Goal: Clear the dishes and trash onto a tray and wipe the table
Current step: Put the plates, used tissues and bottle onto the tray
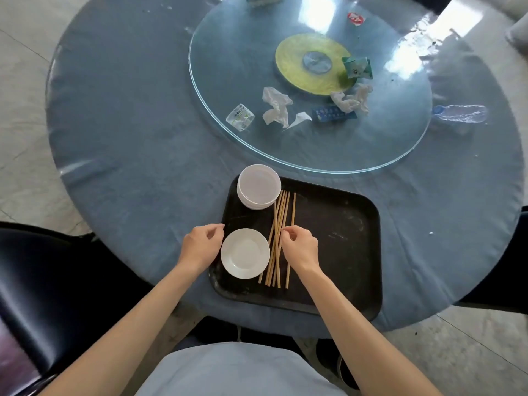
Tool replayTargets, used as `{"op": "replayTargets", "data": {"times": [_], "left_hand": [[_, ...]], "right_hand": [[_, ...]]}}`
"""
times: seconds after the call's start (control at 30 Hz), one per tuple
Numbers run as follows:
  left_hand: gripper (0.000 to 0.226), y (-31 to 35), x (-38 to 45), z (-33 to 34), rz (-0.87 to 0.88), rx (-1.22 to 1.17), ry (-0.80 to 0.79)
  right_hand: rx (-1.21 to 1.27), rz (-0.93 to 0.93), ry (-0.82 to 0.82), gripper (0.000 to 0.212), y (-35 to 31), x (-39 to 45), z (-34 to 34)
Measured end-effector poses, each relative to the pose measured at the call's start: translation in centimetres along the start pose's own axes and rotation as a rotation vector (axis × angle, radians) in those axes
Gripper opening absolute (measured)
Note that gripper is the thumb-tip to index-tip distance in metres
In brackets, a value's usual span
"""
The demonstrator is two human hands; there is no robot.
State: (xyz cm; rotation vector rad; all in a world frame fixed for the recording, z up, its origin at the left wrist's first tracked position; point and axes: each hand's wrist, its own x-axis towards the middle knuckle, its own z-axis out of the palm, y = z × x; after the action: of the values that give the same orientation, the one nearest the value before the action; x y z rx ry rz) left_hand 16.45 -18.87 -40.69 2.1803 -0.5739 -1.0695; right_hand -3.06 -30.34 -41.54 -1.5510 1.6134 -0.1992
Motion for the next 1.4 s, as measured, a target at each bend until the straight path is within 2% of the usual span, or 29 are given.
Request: {"op": "replayTargets", "data": {"times": [0.17, 0.37, 0.53, 0.7, 0.93, 1.17, 1.4], "left_hand": [[0.042, 3.9, 1.9, -0.8, 0.385, 0.171, 0.080], [0.065, 11.0, 6.1, -2.4, 0.545, 0.413, 0.101], [0.068, 15.8, 9.7, -3.0, 0.568, 0.543, 0.090], [0.071, 17.3, 13.1, -1.9, 0.508, 0.614, 0.122], [0.075, 16.8, 17.7, -0.5, 0.424, 0.690, 0.094], [0.078, 18.4, 25.0, 0.0, 0.459, 0.657, 0.092], [0.079, 19.9, 30.7, 1.6, 0.392, 0.677, 0.043]], "right_hand": [[-0.010, -0.150, 0.118, 0.035, -1.4, 1.0, -3.2], [-0.111, -0.322, 0.208, 0.053, -5.3, 4.9, -8.0], [-0.110, -0.383, 0.194, 0.060, -7.9, 9.3, -11.3], [-0.133, -0.378, 0.126, 0.065, -8.8, 14.3, -11.8], [-0.254, -0.299, -0.050, 0.066, -10.1, 20.9, -8.9], [-0.273, -0.291, -0.023, 0.075, -14.2, 28.0, -5.5], [-0.333, -0.299, -0.049, 0.078, -18.4, 33.9, -1.8]]}}
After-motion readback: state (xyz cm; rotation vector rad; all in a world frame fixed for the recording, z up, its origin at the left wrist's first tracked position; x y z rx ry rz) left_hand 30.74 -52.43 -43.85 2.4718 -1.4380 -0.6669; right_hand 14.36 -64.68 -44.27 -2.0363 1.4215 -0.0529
